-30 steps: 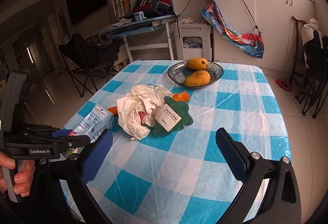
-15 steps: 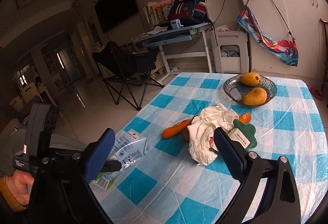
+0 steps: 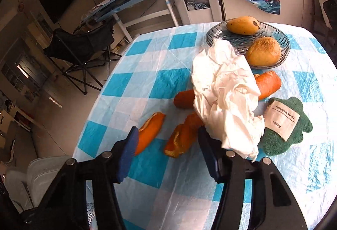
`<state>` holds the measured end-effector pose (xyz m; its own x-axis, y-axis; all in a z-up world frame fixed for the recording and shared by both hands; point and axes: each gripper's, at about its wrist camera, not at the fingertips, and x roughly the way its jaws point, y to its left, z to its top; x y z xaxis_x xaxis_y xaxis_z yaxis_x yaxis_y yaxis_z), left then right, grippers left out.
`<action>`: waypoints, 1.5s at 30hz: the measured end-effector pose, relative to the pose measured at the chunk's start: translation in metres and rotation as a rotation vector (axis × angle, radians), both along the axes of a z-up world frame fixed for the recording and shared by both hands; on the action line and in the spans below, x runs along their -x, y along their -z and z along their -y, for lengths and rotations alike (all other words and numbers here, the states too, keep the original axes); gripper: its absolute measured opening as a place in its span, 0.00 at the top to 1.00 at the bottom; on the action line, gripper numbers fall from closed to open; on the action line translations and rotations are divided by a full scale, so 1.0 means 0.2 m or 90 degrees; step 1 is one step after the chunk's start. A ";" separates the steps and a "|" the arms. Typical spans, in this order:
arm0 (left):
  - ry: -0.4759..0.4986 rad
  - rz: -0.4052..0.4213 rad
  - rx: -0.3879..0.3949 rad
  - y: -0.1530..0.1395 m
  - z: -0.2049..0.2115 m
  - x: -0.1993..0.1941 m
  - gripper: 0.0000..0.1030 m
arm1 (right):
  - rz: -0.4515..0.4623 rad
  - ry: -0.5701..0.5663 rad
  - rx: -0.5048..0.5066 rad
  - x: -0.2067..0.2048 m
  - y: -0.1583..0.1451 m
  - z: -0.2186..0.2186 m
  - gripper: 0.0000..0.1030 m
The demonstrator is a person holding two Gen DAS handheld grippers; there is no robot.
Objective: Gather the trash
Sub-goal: 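Carry the carton with the left gripper while the right gripper carries the orange piece to the basin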
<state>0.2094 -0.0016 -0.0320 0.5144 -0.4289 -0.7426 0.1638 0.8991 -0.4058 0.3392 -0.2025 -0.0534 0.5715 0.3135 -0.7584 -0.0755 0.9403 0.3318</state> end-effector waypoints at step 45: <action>0.005 0.101 0.033 -0.33 -0.06 0.64 0.67 | -0.063 -0.146 -0.117 1.38 0.06 0.00 0.82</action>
